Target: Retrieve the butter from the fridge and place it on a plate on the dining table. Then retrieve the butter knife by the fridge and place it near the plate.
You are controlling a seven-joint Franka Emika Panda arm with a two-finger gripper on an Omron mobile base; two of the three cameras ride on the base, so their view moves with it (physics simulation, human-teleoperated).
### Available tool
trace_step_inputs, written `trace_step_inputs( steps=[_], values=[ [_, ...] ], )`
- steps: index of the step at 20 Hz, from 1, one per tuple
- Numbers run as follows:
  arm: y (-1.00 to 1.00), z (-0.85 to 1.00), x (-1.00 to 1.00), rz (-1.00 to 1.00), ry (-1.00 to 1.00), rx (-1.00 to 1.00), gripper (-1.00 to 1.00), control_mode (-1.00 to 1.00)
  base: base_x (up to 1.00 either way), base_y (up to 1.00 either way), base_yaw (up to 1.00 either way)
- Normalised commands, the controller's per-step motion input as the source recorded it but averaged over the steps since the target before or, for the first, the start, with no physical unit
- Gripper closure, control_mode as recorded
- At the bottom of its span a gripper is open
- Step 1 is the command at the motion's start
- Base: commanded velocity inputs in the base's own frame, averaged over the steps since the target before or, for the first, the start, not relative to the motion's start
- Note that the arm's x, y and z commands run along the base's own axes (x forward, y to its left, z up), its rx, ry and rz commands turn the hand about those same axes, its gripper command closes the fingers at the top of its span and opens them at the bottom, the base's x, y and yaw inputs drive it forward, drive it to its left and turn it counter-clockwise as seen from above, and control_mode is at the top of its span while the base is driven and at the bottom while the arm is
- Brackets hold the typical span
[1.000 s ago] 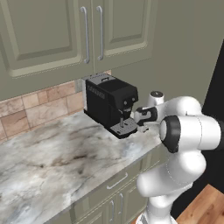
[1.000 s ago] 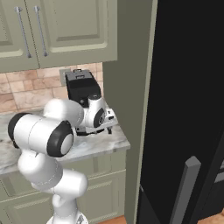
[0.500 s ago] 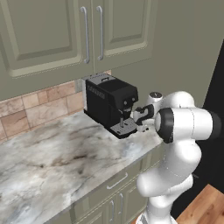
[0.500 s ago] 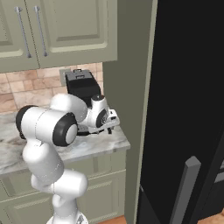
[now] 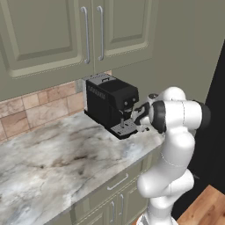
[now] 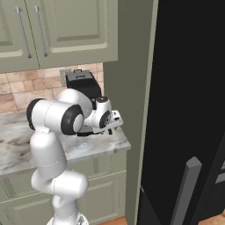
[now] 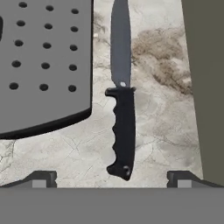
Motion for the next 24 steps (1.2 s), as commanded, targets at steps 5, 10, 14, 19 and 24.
trace_step_inputs(
  steps=[5, 10, 14, 19, 24],
  values=[
    [-0.1, -0.17, 0.33, 0.0, 0.0, 0.0, -1.0, -1.0, 0.0, 0.0, 0.0],
    [0.0, -0.11, 0.22, 0.0, 0.0, 0.0, -1.0, -1.0, 0.0, 0.0, 0.0],
    [0.0, -0.19, 0.13, 0.0, 0.0, 0.02, -1.0, -1.0, 0.0, 0.0, 0.0],
    [0.0, -0.18, 0.08, 0.01, 0.0, 0.04, -1.0, -1.0, 0.0, 0.0, 0.0],
    [-0.16, -0.4, 0.07, 0.01, 0.0, 0.02, -1.0, -1.0, 0.0, 0.0, 0.0]
  ],
)
